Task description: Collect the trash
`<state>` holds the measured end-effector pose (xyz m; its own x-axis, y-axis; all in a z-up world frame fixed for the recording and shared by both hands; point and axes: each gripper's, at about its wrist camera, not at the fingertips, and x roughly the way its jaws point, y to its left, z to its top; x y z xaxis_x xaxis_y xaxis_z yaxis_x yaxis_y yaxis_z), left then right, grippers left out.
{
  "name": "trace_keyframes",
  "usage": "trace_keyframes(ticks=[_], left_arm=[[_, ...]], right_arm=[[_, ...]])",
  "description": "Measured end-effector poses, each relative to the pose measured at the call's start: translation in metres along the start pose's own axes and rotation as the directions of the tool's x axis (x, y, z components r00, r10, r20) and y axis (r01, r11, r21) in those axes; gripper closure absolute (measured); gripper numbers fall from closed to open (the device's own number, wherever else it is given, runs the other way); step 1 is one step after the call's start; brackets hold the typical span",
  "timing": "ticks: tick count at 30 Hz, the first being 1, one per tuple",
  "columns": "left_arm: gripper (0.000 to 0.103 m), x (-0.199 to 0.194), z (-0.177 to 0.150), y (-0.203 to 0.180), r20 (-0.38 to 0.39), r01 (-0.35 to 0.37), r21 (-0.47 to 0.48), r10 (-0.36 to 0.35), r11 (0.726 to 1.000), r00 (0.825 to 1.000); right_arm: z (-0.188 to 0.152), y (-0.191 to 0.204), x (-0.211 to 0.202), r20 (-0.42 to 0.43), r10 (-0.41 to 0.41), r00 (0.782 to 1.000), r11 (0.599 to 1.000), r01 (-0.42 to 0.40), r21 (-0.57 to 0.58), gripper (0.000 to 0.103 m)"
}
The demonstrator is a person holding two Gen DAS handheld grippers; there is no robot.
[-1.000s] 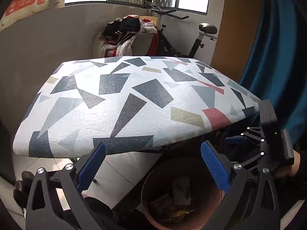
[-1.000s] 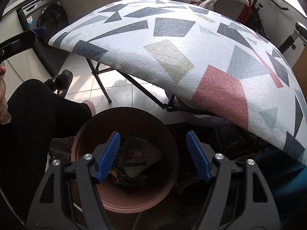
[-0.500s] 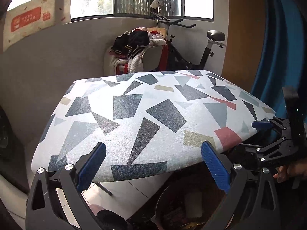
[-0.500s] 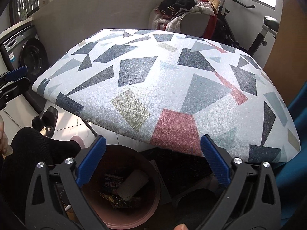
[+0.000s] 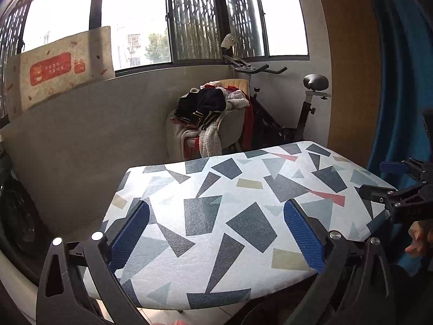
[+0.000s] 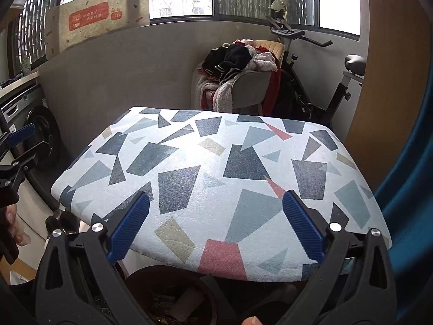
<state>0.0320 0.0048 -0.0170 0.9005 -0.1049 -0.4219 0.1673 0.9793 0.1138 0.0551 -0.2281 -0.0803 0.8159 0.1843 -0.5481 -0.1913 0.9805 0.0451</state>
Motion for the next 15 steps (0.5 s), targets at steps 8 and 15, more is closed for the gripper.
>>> trace_keyframes(ticks=[8, 15], left_arm=[[0.006, -0.004, 0.015, 0.002, -0.011, 0.016, -0.033, -0.016, 0.999, 1.0], [0.006, 0.0, 0.012, 0.001, -0.028, 0.003, -0.031, -0.004, 1.0, 1.0]], right_arm=[[0.011, 0.002, -0.012, 0.032, 0.002, 0.999, 1.0, -0.002, -0.002, 0.006], [0.012, 0.006, -0.012, 0.03, 0.003, 1.0, 1.0, -0.003, -0.011, 0.006]])
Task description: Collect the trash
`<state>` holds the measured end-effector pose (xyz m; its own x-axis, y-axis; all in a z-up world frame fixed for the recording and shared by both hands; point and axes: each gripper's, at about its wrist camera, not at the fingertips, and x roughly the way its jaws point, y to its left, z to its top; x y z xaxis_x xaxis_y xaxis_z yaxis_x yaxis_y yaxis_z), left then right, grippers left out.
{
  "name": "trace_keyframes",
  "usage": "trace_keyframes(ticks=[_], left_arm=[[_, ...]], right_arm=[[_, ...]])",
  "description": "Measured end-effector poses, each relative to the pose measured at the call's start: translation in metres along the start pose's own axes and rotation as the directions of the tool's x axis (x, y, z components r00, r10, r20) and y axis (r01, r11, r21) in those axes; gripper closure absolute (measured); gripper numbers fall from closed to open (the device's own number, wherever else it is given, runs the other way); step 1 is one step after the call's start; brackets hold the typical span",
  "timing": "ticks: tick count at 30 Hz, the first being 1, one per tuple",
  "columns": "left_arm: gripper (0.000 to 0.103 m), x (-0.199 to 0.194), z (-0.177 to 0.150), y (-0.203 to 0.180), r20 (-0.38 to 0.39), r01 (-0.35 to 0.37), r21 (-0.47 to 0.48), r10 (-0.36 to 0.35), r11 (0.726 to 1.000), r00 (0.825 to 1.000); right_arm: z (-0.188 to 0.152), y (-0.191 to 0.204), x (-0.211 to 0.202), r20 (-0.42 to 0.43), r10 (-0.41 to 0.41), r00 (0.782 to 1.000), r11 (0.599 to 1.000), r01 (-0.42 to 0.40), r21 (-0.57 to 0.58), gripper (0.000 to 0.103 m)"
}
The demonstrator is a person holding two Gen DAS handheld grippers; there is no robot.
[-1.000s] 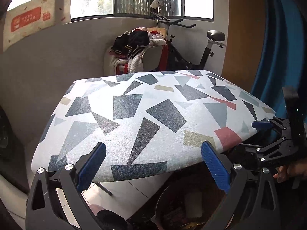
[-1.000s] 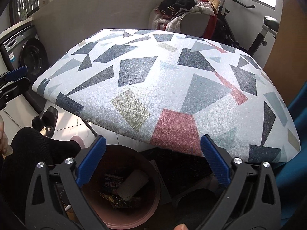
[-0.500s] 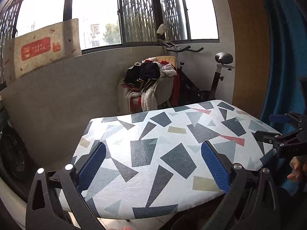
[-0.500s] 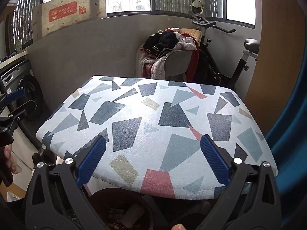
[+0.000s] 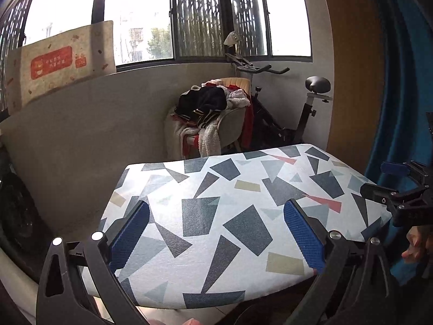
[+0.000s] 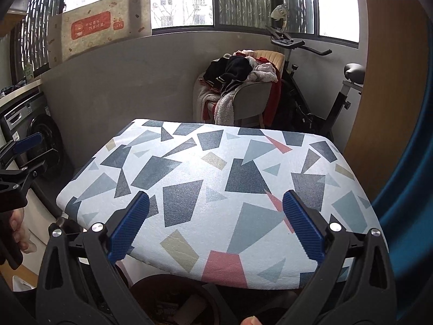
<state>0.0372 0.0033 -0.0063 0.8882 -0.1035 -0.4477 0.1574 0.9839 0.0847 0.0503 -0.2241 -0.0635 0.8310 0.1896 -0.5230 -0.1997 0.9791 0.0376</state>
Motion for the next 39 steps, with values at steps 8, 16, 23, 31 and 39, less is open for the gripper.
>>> trace_keyframes(ticks=[8, 16, 23, 31, 39], left_arm=[[0.006, 0.0035, -0.0002, -0.0007, -0.015, 0.004, -0.008, -0.004, 1.0, 1.0], [0.006, 0.0043, -0.0004, -0.005, -0.021, 0.005, 0.009, -0.005, 1.0, 1.0], [0.006, 0.0045, -0.0011, -0.0079, -0.023, 0.007, 0.022, -0.007, 1.0, 1.0], [0.006, 0.0049, -0.0014, -0.0079, -0.025, 0.008, 0.024, -0.007, 1.0, 1.0], [0.006, 0.0063, -0.0036, -0.006, -0.029, 0.009, 0.025, -0.009, 1.0, 1.0]], right_arm=[[-0.0006, -0.0005, 0.0007, -0.003, -0.007, 1.0, 1.0, 0.007, -0.001, 0.006], [0.0007, -0.0025, -0.0002, 0.001, -0.01, 1.0, 1.0, 0.01, -0.002, 0.006], [0.0013, -0.0055, -0.0012, 0.0, -0.012, 1.0, 1.0, 0.012, -0.002, 0.006], [0.0025, -0.0082, -0.0013, -0.001, -0.016, 1.0, 1.0, 0.016, -0.007, 0.006], [0.0034, -0.0053, -0.0004, 0.002, -0.021, 1.0, 1.0, 0.021, -0.022, 0.006]])
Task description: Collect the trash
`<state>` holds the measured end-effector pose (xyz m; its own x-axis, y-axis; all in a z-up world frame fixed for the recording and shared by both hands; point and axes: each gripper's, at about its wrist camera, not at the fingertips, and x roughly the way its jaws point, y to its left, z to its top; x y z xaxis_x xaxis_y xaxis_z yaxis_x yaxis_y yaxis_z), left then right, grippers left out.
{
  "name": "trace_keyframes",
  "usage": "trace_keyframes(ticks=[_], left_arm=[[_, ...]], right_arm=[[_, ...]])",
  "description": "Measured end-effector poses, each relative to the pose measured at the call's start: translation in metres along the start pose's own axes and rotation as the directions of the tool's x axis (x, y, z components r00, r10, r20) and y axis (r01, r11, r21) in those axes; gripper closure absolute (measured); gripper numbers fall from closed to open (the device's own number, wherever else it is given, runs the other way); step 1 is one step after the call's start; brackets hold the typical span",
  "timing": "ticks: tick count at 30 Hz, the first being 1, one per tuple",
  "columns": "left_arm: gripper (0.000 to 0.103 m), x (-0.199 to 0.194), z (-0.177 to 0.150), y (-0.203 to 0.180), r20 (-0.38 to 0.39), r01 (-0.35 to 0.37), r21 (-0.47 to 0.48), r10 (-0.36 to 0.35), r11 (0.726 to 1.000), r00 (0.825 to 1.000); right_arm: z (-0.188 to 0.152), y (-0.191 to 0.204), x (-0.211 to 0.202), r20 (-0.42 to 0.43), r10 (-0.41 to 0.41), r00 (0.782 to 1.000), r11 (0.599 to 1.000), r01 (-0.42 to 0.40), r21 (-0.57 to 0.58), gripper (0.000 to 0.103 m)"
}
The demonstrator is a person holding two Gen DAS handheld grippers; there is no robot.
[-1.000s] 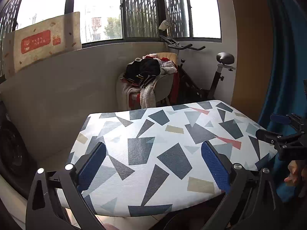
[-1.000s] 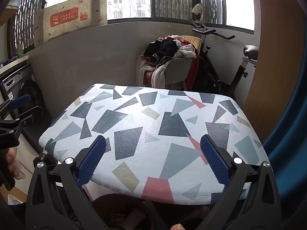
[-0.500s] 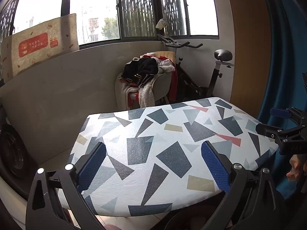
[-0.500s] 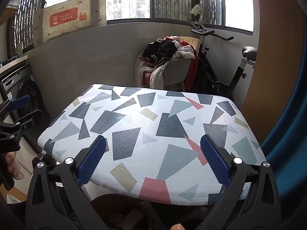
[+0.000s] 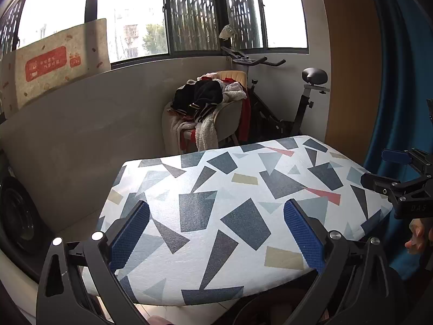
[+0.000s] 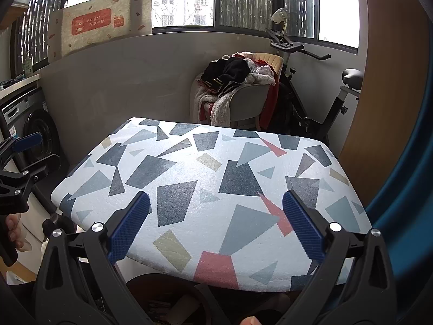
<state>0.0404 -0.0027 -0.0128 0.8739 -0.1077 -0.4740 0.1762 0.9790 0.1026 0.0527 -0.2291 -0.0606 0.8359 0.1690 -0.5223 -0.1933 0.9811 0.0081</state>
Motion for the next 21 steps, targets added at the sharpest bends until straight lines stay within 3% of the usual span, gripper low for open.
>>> trace_keyframes(ticks=[21], left_arm=[[0.006, 0.0025, -0.0041, 0.0068, -0.017, 0.004, -0.013, -0.004, 1.0, 1.0]], right_arm=[[-0.0017, -0.0008, -0.0005, 0.001, -0.006, 1.0, 1.0, 0.006, 0.002, 0.006]])
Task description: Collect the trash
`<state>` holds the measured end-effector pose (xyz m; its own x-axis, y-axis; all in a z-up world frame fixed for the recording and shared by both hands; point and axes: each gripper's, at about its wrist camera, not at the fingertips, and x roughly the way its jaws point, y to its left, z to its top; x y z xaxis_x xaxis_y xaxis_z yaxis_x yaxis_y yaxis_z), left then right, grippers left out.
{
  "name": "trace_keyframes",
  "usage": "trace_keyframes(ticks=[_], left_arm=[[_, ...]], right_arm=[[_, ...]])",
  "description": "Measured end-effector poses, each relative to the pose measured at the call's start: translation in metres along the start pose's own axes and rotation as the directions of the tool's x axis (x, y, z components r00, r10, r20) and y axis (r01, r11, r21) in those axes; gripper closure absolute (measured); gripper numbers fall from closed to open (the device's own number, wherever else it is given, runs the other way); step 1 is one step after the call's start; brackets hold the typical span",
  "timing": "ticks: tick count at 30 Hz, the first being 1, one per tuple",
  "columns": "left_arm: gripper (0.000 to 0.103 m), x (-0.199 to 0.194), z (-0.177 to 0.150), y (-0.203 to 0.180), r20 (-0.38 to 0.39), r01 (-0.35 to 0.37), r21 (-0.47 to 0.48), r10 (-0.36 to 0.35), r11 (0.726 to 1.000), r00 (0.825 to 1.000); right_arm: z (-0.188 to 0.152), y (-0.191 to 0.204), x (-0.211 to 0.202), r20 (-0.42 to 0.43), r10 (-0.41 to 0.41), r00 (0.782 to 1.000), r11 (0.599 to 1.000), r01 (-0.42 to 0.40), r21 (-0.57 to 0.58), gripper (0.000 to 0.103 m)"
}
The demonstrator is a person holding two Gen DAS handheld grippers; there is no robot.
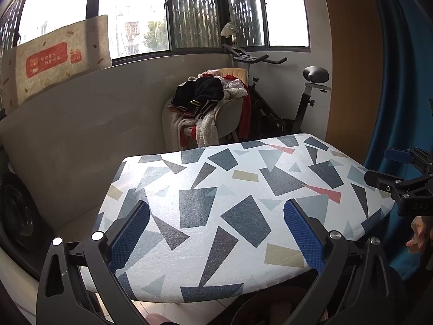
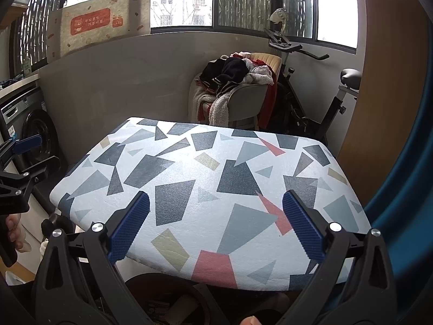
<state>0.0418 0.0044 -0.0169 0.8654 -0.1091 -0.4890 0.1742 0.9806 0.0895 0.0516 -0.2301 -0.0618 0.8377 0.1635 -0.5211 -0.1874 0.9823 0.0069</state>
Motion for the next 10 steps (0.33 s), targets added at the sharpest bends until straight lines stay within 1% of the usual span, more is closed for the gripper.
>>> trace_keyframes(ticks=[10], left_arm=[[0.006, -0.0008, 0.0007, -0.0012, -0.004, 0.006, 0.005, -0.006, 1.0, 1.0]], right_arm=[[-0.0006, -0.0007, 0.0001, 0.0, 0.001, 1.0, 1.0, -0.001, 0.0, 0.006]])
